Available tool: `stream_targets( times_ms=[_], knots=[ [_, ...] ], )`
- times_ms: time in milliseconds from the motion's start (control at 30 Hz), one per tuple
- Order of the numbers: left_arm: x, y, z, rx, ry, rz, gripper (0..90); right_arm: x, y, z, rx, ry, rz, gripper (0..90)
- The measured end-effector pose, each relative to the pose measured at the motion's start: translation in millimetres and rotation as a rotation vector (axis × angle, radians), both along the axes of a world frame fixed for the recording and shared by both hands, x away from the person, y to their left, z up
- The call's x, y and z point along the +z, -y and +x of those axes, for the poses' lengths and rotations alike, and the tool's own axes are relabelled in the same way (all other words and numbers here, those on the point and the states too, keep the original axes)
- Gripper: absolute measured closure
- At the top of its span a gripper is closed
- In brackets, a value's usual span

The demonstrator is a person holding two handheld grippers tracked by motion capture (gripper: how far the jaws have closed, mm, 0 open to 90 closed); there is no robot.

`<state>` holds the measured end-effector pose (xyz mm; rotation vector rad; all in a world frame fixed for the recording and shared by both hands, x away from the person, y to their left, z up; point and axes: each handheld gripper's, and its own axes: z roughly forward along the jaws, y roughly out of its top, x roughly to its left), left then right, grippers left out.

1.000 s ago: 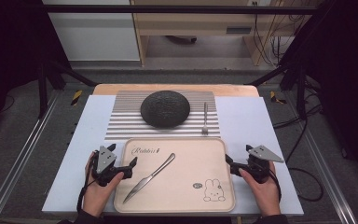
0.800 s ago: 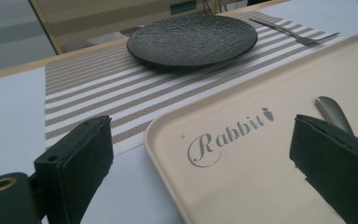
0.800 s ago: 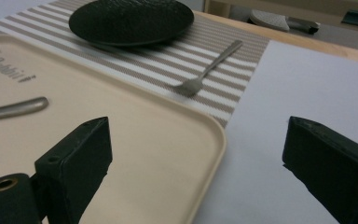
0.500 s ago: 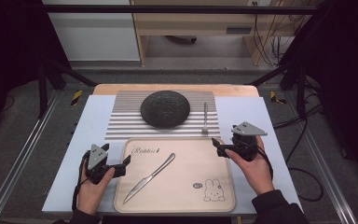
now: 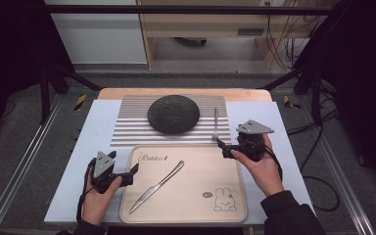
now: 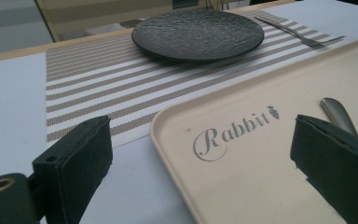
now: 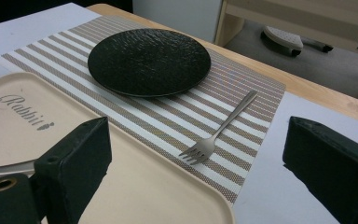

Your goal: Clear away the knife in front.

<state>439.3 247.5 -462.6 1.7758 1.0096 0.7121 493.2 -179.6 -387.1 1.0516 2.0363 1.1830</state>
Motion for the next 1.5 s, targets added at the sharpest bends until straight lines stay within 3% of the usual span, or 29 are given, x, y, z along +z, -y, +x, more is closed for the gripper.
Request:
stream_targets(
  times_ms=[67,100,167,333,367,433,467,533,567,700,733,833,933,967,1033,1200,1333,1500],
  knots=[
    [0.5,2.5,-0.4,-0.011,-0.006,0.002,6.0,-1.2,1.7,-1.8,-0.001,0.003,0.015,7.6],
    [1.9,9.3,-0.6,-0.047,-0.018,0.024,5.9,-2.1,3.1,-3.2,-0.004,0.008,0.020,7.7],
    [3.2,13.0,-0.7,-0.062,-0.019,0.029,6.2,-4.6,6.7,-6.3,0.000,0.018,0.034,7.4],
    [10.5,37.4,0.7,-0.156,-0.049,0.064,7.3,-12.6,13.9,-14.9,-0.001,0.032,0.065,7.0],
    [11.7,45.9,1.0,-0.193,-0.068,0.062,12.1,-18.2,17.2,-19.1,-0.008,0.033,0.073,7.0],
    [12.1,51.9,1.4,-0.219,-0.082,0.065,20.2,-24.1,20.2,-22.2,-0.018,0.025,0.080,7.0],
    [12.3,56.6,1.7,-0.239,-0.093,0.069,20.2,-24.1,20.2,-22.2,-0.018,0.025,0.080,7.0],
    [12.9,65.2,3.3,-0.277,-0.110,0.073,36.8,-29.5,23.0,-24.4,-0.027,0.012,0.083,7.1],
    [13.5,72.3,5.6,-0.304,-0.131,0.070,50.6,-33.8,25.1,-25.8,-0.032,0.004,0.083,7.2],
    [13.7,83.7,11.3,-0.342,-0.166,0.069,70.8,-39.8,27.8,-29.4,-0.043,0.005,0.084,7.2],
    [13.1,86.9,13.4,-0.352,-0.174,0.067,70.8,-39.8,27.8,-29.4,-0.043,0.005,0.084,7.2],
    [9.9,95.2,19.9,-0.372,-0.210,0.087,84.5,-45.3,29.8,-32.0,-0.052,0.001,0.081,7.1],
    [4.2,103.8,25.9,-0.384,-0.239,0.112,87.9,-48.0,30.2,-32.5,-0.053,-0.001,0.089,7.1],
    [1.4,108.8,28.7,-0.395,-0.264,0.105,90.0,-50.8,29.4,-32.9,-0.054,-0.006,0.093,7.2],
    [0.5,112.7,29.5,-0.405,-0.273,0.104,90.0,-53.7,27.3,-33.2,-0.048,-0.012,0.087,7.1],
    [-3.9,130.5,31.0,-0.437,-0.299,0.166,90.0,-56.4,24.0,-33.7,-0.035,-0.017,0.069,7.0],
    [-9.9,135.2,33.4,-0.430,-0.330,0.205,90.0,-55.9,25.1,-34.7,-0.034,-0.014,0.072,7.0],
    [-10.9,136.4,34.5,-0.413,-0.318,0.235,90.0,-57.2,26.8,-35.2,-0.041,-0.016,0.088,7.0]
  ],
)
